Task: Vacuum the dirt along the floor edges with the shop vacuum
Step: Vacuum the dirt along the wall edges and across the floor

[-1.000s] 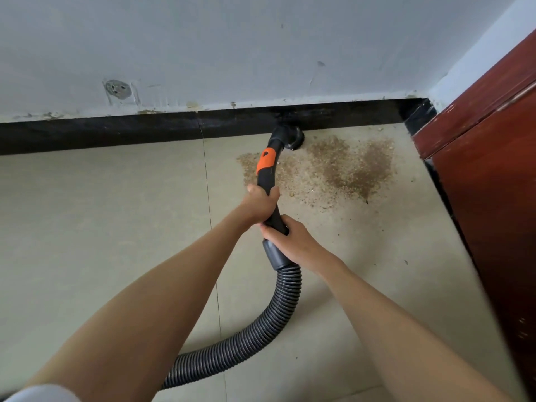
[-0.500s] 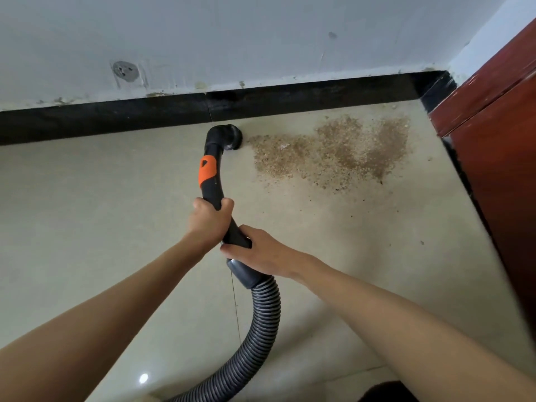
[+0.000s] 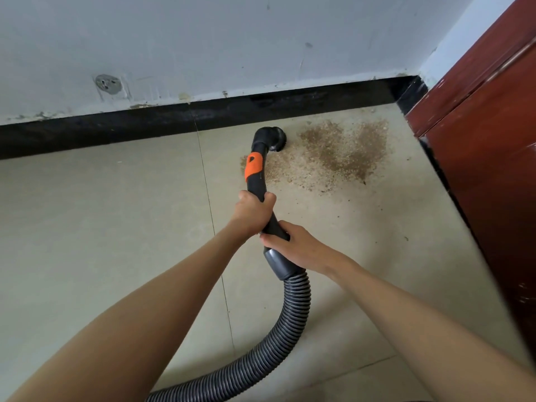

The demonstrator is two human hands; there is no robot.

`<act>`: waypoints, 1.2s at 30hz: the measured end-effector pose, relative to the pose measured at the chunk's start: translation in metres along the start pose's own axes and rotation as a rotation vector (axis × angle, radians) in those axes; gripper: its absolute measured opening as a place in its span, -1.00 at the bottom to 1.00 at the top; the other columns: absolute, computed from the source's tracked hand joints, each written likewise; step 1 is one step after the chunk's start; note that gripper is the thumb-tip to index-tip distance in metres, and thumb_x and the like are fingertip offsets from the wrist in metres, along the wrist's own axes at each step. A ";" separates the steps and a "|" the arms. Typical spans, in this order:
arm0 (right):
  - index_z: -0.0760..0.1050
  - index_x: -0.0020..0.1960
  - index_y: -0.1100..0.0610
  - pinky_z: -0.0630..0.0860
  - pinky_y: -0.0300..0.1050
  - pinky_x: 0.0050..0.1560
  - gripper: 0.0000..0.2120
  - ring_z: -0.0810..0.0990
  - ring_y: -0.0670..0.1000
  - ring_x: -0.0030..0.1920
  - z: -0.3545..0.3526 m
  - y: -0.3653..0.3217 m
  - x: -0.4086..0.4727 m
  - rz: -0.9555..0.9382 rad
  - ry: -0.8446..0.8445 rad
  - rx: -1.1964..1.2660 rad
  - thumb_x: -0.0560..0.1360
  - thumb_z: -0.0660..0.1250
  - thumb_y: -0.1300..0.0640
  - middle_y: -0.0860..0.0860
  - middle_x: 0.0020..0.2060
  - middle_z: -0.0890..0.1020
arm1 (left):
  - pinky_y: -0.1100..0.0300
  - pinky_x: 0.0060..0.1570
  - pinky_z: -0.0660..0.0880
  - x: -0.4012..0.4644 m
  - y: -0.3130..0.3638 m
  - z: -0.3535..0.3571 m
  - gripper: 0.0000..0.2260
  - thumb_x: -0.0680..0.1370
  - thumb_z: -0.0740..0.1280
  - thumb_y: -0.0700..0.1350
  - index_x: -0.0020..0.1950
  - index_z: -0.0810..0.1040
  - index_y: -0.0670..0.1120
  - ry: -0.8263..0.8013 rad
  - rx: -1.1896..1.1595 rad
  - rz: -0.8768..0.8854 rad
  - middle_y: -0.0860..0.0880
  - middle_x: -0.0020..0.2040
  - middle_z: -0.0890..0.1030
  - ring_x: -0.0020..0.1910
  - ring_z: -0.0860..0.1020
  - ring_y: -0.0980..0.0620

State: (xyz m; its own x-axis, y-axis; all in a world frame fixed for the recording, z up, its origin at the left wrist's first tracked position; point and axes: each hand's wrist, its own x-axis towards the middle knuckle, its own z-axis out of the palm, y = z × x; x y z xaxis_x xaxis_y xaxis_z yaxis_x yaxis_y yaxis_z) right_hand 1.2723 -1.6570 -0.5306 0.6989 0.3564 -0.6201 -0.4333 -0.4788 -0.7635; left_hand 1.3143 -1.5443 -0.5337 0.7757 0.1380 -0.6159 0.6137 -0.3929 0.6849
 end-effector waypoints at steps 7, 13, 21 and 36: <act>0.45 0.07 0.21 0.47 -0.18 -0.11 -0.74 0.56 0.00 -0.16 -0.001 -0.001 0.000 0.005 0.037 0.056 0.55 0.30 0.01 0.06 -0.14 0.57 | 0.23 -0.45 0.27 0.001 0.008 -0.002 -0.63 0.59 0.17 -0.01 0.25 0.28 -0.26 -0.017 0.057 0.024 -0.12 -0.06 0.42 -0.34 0.37 0.07; 0.44 0.02 0.17 0.45 -0.18 -0.12 -0.78 0.53 0.00 -0.17 0.025 -0.021 0.012 -0.026 -0.034 0.054 0.56 0.30 0.01 0.04 -0.16 0.55 | 0.23 -0.43 0.29 0.000 -0.001 -0.039 -0.67 0.58 0.18 -0.01 0.21 0.26 -0.22 0.047 0.077 -0.007 -0.09 -0.13 0.42 -0.31 0.38 0.07; 0.43 -0.03 0.17 0.40 -0.14 -0.14 -0.85 0.51 0.02 -0.17 0.054 -0.037 0.005 -0.036 -0.171 -0.025 0.54 0.28 0.08 0.06 -0.17 0.53 | 0.17 -0.46 0.29 -0.009 -0.023 -0.080 -0.58 0.56 0.20 0.00 0.25 0.24 -0.28 0.106 0.126 -0.110 -0.16 -0.15 0.45 -0.40 0.42 -0.04; 0.46 0.00 0.14 0.45 -0.18 -0.11 -0.84 0.54 0.00 -0.15 0.008 -0.007 -0.031 0.070 -0.022 -0.038 0.56 0.28 0.04 0.04 -0.13 0.57 | 0.21 -0.47 0.30 -0.018 0.002 -0.013 -0.61 0.57 0.20 -0.02 0.26 0.18 -0.21 -0.099 0.019 -0.050 -0.12 -0.09 0.41 -0.32 0.40 0.02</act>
State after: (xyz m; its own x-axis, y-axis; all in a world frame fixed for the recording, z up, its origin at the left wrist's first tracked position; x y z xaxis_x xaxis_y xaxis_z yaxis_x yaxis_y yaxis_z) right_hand 1.2489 -1.6579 -0.5071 0.6551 0.3380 -0.6757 -0.4581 -0.5334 -0.7111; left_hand 1.3036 -1.5352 -0.5165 0.7250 0.0684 -0.6853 0.6480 -0.4048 0.6452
